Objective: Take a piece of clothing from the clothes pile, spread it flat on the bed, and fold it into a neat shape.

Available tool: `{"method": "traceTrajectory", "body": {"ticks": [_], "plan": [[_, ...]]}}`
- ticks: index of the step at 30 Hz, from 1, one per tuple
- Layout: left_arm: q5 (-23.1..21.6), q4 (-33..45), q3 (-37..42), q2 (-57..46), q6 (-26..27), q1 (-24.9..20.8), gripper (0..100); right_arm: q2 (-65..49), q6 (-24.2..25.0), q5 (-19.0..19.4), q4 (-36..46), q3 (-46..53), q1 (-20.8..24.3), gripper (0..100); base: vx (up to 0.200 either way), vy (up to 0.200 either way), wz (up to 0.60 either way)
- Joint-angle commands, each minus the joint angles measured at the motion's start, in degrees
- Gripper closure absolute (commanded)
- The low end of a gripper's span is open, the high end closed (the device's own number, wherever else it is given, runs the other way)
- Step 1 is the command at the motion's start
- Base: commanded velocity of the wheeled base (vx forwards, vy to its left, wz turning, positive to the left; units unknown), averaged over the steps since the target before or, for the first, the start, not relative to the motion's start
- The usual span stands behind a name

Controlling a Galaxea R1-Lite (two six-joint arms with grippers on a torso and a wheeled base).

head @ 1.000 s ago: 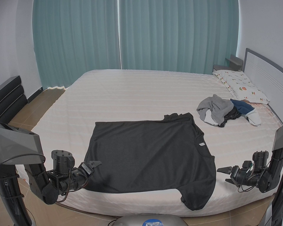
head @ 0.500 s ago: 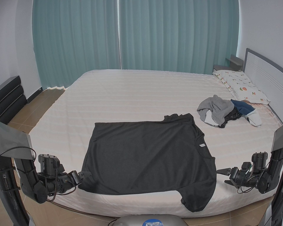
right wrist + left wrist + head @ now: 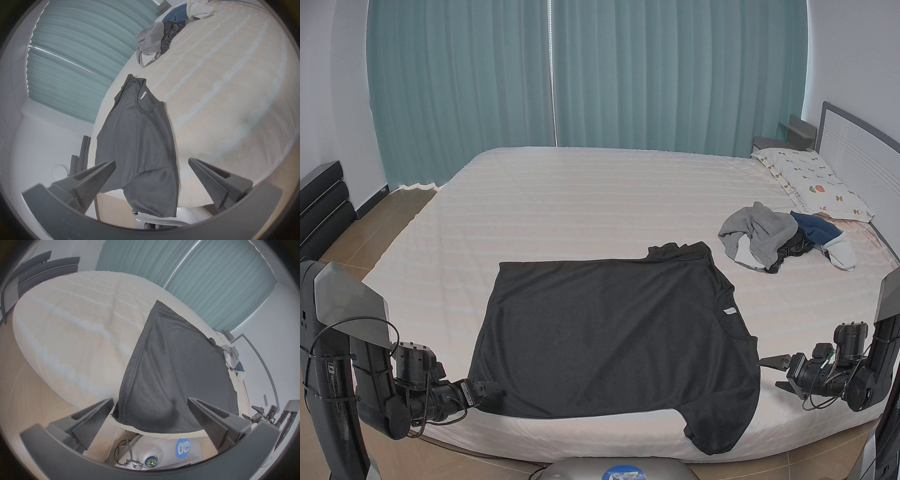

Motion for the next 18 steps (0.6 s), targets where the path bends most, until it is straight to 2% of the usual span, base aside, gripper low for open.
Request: {"method": "traceTrajectory", "body": {"ticks": [1, 5, 6, 18], "plan": [[0.03, -0.02, 0.27, 1.13, -0.03, -0.08, 0, 0.22, -0.03, 0.0, -0.13, 0.14, -0.05, 0, 0.0, 0.0, 0.0], [0.03, -0.02, 0.27, 1.04, -0.2, -0.08, 0, 0.22, -0.03, 0.0, -0.04, 0.14, 0.03, 0, 0.0, 0.0, 0.0], [0.03, -0.02, 0.36, 1.04, -0.38, -0.08, 100, 0.22, 0.06, 0.0, -0.13, 0.14, 0.03, 0, 0.0, 0.0, 0.0], [0.12, -0.28, 3.96, -1.77, -0.64, 0.62, 100, 0.22, 0.06, 0.0, -0.13, 0.22, -0.14, 0, 0.0, 0.0, 0.0]]}}
